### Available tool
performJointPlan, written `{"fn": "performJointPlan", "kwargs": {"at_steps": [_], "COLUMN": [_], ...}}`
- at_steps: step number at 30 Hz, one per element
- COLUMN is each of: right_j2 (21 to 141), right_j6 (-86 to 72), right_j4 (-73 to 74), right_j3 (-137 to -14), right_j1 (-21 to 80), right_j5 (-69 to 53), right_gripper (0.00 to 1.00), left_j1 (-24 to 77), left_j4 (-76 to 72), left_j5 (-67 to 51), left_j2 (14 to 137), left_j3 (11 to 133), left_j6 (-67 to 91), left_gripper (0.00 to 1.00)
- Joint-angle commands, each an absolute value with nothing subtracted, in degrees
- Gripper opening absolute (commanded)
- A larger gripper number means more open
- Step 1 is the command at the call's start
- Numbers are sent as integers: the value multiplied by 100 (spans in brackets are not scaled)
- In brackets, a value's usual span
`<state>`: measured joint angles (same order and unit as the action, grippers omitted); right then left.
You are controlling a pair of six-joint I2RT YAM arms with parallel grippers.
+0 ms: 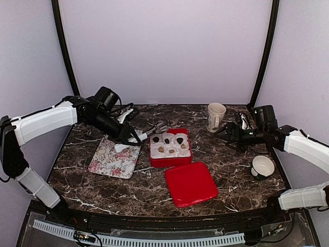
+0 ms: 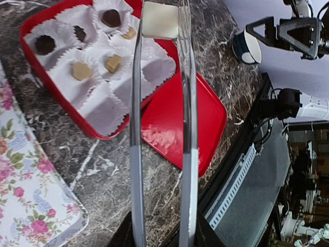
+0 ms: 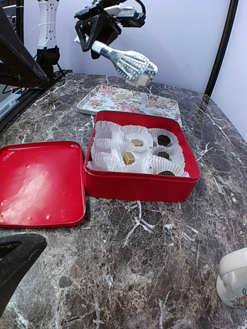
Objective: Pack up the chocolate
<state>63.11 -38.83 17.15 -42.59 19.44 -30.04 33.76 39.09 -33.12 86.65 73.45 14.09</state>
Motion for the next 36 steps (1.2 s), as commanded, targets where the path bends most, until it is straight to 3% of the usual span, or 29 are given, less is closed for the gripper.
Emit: {"fn": "performJointPlan", "kwargs": {"at_steps": [1, 14, 36], "right_j2": [6325, 6306, 6225], "right_j6": [-3839, -3943, -3930], "right_j4": [1635, 1641, 1758], "right_j3": [-4218, -4175, -4149], "right_j1": [1918, 1916, 1921], "right_j5": [-3059, -2994, -2927], "right_gripper": [100, 100, 100], "left_j1": [3775, 4151, 4168], "left_j4": [3848, 4086, 4073], "left_j5": [-3784, -4036, -4062], "left_j2": [9030, 10101, 10716], "left_j3": [7651, 8247, 8521], "left_j6": [1156, 927, 891], "left_gripper": [21, 22, 25]}}
